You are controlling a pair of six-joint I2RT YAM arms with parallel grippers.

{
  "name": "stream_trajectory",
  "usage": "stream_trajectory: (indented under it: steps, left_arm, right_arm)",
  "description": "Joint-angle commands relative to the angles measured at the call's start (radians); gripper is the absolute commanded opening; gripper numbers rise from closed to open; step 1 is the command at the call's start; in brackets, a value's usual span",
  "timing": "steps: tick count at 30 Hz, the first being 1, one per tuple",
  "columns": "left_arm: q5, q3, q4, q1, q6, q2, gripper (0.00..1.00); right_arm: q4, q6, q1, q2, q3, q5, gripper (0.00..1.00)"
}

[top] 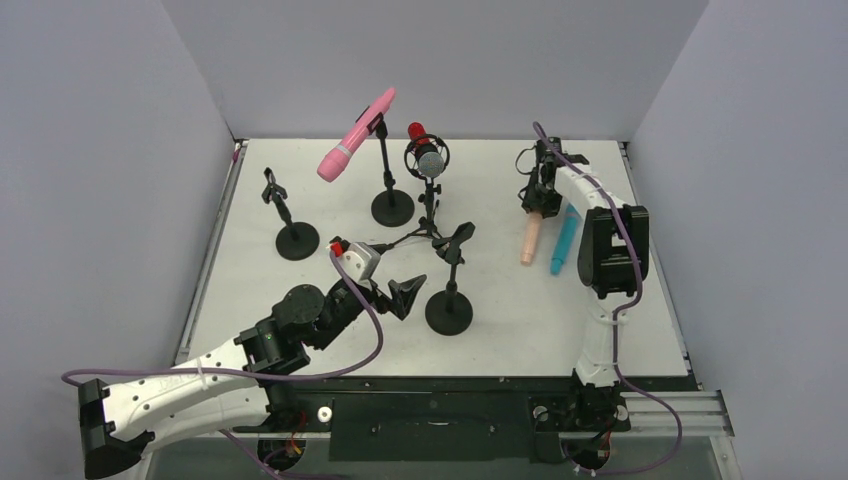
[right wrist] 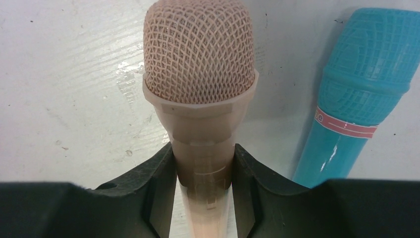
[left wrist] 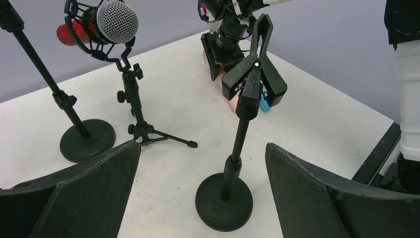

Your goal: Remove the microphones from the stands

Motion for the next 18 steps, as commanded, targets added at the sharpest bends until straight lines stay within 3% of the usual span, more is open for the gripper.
stream_trajectory:
  steps: [1, 6, 10, 18]
  left_arm:
    - [0.014, 0.011, 0.027, 0.000, -0.019, 0.003, 0.96]
    - [0.012, 0.010, 0.018, 0.000, -0.024, 0.000, 0.96]
    - [0.011, 0.012, 0.018, -0.001, -0.029, 0.005, 0.96]
    - [0.007, 0.018, 0.018, -0.001, -0.031, 0.021, 0.96]
  right_arm:
    - [0.035, 0.008, -0.014, 0.026, -0.018, 0.033, 0.01]
    - [0.046, 0.001, -0.018, 0.032, -0.038, 0.037, 0.17]
    - [0.053, 0.003, -0.023, 0.043, -0.041, 0.024, 0.21]
    - [0.074, 0.004, -0.023, 0.024, -0.062, 0.008, 0.46]
